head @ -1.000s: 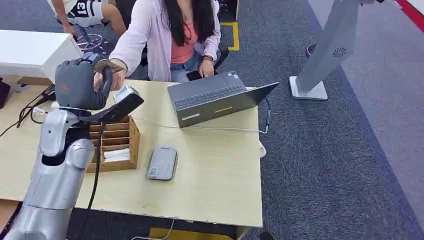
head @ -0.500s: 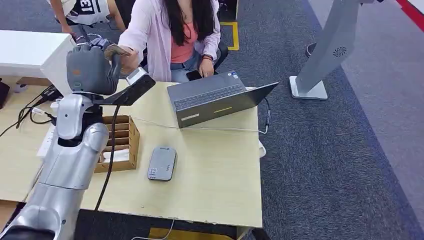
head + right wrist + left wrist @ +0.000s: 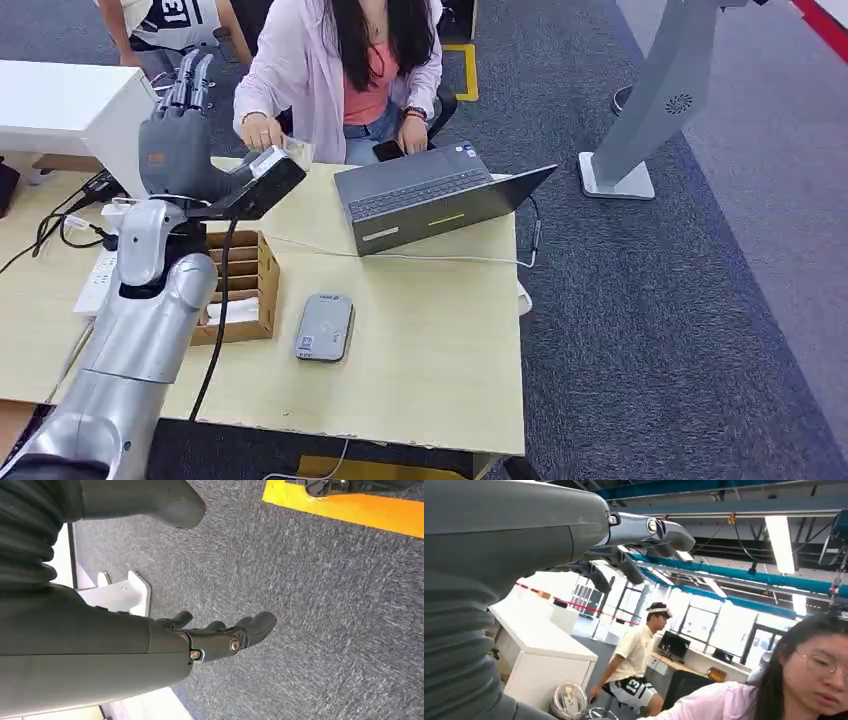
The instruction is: Pass the card to the sensor for recognition and then transmit it.
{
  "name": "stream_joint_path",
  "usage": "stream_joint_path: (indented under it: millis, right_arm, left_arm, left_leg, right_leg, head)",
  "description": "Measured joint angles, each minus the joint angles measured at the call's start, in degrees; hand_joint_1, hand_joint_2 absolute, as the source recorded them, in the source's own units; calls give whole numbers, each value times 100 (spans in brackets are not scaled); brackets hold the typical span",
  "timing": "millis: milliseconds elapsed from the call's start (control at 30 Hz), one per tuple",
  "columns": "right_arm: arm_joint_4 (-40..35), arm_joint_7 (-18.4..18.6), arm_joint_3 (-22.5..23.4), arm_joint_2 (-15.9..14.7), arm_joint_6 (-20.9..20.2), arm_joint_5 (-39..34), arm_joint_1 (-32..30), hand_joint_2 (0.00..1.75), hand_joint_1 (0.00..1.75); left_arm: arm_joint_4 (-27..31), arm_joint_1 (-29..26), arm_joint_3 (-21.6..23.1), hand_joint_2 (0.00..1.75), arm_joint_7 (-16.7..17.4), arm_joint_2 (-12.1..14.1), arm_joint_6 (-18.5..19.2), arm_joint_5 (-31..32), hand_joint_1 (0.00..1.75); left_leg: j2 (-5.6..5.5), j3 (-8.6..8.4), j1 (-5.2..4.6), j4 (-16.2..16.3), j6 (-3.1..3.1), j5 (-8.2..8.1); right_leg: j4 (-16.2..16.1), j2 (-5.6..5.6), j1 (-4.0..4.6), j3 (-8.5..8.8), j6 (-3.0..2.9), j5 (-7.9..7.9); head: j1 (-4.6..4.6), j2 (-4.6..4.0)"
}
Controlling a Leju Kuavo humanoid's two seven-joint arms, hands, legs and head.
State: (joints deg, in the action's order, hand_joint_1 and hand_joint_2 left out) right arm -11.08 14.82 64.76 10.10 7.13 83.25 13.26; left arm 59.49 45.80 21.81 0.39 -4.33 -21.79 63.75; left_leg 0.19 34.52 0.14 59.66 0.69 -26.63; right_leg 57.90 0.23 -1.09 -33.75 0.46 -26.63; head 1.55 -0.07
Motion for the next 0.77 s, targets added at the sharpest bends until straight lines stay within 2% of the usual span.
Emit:
stream_joint_path:
  millis: [233, 267, 367, 400, 467, 533, 567, 667, 733, 767]
  right_arm:
    - [0, -59, 4, -4, 4, -31, -75, 175, 0]
    - [0, -70, 4, -4, 9, -50, -81, 175, 0]
    - [0, -136, 13, -9, 20, -131, -143, 175, 0]
    - [0, -184, 26, -13, 28, -175, -178, 175, 0]
    - [-2, -288, 57, -24, 35, -260, -249, 175, 0]
    - [-2, -406, 126, -39, 35, -365, -342, 175, 0]
    - [-2, -450, 175, -55, 35, -402, -402, 175, 0]
    - [-2, -555, 253, -96, 9, -452, -539, 175, 0]
    - [-2, -588, 308, -112, 7, -455, -589, 175, 0]
    - [-4, -592, 323, -120, 9, -455, -612, 175, 0]
  left_arm:
    - [198, -543, -22, 175, -552, 216, -323, -501, 0]
    - [300, -669, -39, 175, -717, 266, -336, -695, 0]
    - [897, -1321, -151, 175, -1730, 405, -323, -1982, 0]
    - [1216, -1627, -243, 175, -2174, 470, -220, -2649, 0]
    - [1831, -2272, -477, 175, -2929, 577, 402, -4194, 0]
    - [2481, -3074, -962, 175, -3439, 647, 1363, -5581, 0]
    - [2735, -3470, -1354, 175, -3642, 653, 1941, -6207, 0]
    - [3040, -4234, -2598, 175, -3901, 645, 3379, -7543, 0]
    - [3038, -4534, -3477, 175, -3984, 592, 4111, -7759, 0]
    - [3023, -4616, -3914, 175, -3910, 551, 4425, -7904, 0]
  left_leg:
    - [-1, 3, 1, -3, 0, -1]
    - [-1, 4, 0, -6, -1, -1]
    - [9, -1, 0, -7, -2, -4]
    - [11, 2, 0, -8, -4, -8]
    - [14, -1, -1, -11, -10, -19]
    - [31, -16, 0, -12, -17, -38]
    - [32, -16, 1, -11, -17, -40]
    - [28, -16, 3, -14, -19, -44]
    - [30, -16, 7, -14, -22, -47]
    - [26, -15, 7, -15, -21, -47]
  right_leg:
    - [0, -3, 0, 0, -1, -3]
    - [1, -2, 0, 1, -1, -3]
    - [1, 7, 0, 0, -2, -6]
    - [1, 10, 0, 2, -1, -11]
    - [1, 13, -1, 3, 0, -18]
    - [1, 33, 0, 5, -10, -32]
    - [1, 36, 0, 4, -8, -36]
    - [2, 30, 2, 5, -11, -53]
    - [2, 31, 5, 3, -16, -56]
    - [2, 26, 5, 3, -14, -58]
  head:
    - [0, 0]
    - [-2, 0]
    - [0, 0]
    - [0, 0]
    - [11, 0]
    - [2, 0]
    - [0, 0]
    - [7, 0]
    - [-2, 0]
    - [-2, 0]
